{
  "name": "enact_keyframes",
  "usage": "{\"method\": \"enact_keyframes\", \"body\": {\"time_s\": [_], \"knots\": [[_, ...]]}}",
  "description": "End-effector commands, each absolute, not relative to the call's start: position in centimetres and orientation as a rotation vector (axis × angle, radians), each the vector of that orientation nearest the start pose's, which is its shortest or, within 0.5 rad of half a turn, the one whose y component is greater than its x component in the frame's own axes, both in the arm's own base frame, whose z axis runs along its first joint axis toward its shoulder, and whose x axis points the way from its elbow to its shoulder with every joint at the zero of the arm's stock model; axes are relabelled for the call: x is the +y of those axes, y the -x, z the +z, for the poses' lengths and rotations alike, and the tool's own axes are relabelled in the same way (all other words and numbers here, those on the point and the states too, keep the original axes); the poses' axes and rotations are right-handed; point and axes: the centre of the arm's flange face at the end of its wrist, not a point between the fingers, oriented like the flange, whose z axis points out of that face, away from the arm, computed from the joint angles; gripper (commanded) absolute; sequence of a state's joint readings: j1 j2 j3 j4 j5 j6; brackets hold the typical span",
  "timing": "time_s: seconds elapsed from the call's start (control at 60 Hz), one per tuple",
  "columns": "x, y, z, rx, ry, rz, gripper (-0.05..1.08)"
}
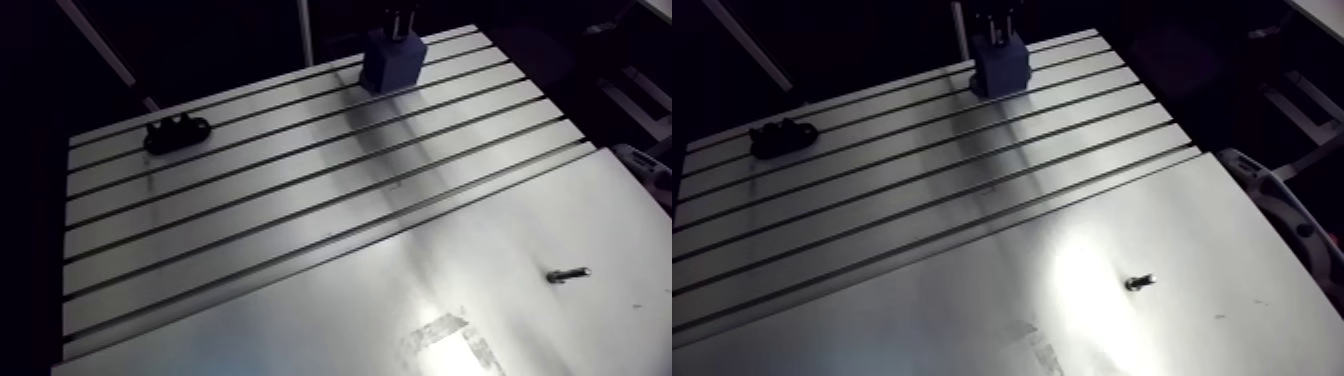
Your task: Pick up the M10 bolt and insert it into the hex recess until seated.
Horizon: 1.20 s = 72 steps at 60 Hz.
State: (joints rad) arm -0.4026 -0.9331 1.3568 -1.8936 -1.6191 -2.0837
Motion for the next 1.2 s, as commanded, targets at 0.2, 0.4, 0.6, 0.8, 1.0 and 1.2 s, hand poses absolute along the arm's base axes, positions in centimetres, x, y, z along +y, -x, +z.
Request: {"method": "enact_keyframes", "body": {"time_s": [0.2, 0.4, 0.6, 0.8, 1.0, 1.2], "knots": [[15.56, 69.44, 23.17, 3.023, 0.17, -0.004, 0.66], [15.58, 69.49, 23.13, 3.023, 0.17, -0.004, 0.67], [15.6, 69.53, 23.2, 3.024, 0.172, -0.003, 0.69], [15.62, 69.58, 23.16, 3.024, 0.172, -0.003, 0.69], [15.65, 69.66, 23.18, 3.025, 0.172, -0.002, 0.71], [15.8, 69.76, 23.43, 3.028, 0.175, 0.0, 0.73]]}}
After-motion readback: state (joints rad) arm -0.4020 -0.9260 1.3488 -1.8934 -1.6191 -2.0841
